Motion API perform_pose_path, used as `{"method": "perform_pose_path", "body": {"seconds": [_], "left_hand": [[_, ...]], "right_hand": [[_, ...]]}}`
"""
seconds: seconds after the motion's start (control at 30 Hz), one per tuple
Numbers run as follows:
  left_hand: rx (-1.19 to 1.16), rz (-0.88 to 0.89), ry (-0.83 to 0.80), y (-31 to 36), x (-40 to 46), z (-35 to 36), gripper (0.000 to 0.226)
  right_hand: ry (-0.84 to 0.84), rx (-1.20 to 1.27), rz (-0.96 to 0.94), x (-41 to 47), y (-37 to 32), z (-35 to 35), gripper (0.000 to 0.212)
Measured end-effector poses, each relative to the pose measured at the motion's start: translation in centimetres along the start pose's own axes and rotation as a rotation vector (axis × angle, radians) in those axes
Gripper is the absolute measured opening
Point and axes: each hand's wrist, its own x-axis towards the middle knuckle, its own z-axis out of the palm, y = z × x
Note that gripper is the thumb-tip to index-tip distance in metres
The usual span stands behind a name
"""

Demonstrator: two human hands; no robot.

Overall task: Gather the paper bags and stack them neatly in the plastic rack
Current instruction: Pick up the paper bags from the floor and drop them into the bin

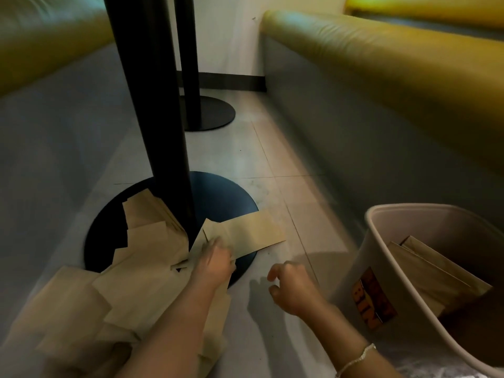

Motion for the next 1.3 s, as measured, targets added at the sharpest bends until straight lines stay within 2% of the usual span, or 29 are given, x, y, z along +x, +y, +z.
{"method": "perform_pose_path", "body": {"seconds": [0.13, 0.27, 0.5, 0.6, 0.67, 0.73, 0.8, 0.87, 0.9, 0.97, 1.03, 1.1, 1.17, 1.2, 1.3], "left_hand": [[-0.012, 0.036, -0.034, 0.1, -0.8, -0.3, 0.028], [0.08, -0.01, -0.04, 0.5, -0.8, -0.9, 0.029], [0.045, -0.053, -0.023, 0.8, -0.5, 0.0, 0.029], [-0.028, -0.12, -0.013, 1.0, -1.0, 0.2, 0.028], [-0.159, -0.187, 0.0, 0.8, -1.1, 0.1, 0.026], [-0.312, -0.226, 0.053, 0.3, -1.5, 0.0, 0.024], [-0.449, -0.243, 0.148, -0.3, -2.2, -0.3, 0.024], [-0.606, -0.186, 0.248, -0.8, -3.1, -0.6, 0.026], [-0.664, -0.141, 0.283, -1.0, -3.7, -0.9, 0.026], [-0.722, -0.068, 0.313, -1.1, -4.9, -1.5, 0.025], [-0.728, -0.038, 0.288, -1.2, -6.0, -1.4, 0.024], [-0.702, 0.0, 0.232, -1.1, -7.0, -1.0, 0.024], [-0.692, 0.025, 0.145, -0.6, -8.0, -0.5, 0.027], [-0.61, -0.003, 0.093, -0.4, -8.5, -0.1, 0.037], [-0.136, -0.276, -0.132, -0.8, -10.2, 0.7, 0.066]], "right_hand": [[-0.003, 0.01, 0.012, 0.3, -0.6, -0.1, 0.03], [-0.022, -0.011, 0.007, 0.5, -1.5, 0.3, 0.03], [-0.04, -0.026, 0.019, 0.4, -1.4, 0.5, 0.031], [-0.031, -0.022, 0.036, 0.2, -1.1, 0.5, 0.03], [0.022, 0.027, 0.069, 0.1, -0.8, 0.6, 0.032], [0.142, 0.139, 0.161, 0.0, -0.7, 0.5, 0.045], [0.257, 0.314, 0.316, 0.0, -1.0, 0.0, 0.069], [0.3, 0.553, 0.478, 0.2, -1.2, -0.9, 0.094], [0.293, 0.659, 0.531, 0.3, -1.3, -1.2, 0.1], [0.283, 0.811, 0.541, 0.4, -1.3, -1.8, 0.091], [0.324, 0.895, 0.482, 0.2, -1.5, -2.4, 0.058], [0.345, 0.854, 0.432, -0.1, -2.0, -3.3, 0.032], [0.365, 0.721, 0.413, -0.6, -2.6, -4.1, 0.027], [0.376, 0.663, 0.412, -0.9, -2.9, -4.4, 0.029], [0.386, 0.551, 0.378, -1.9, -3.9, -5.4, 0.04]]}}
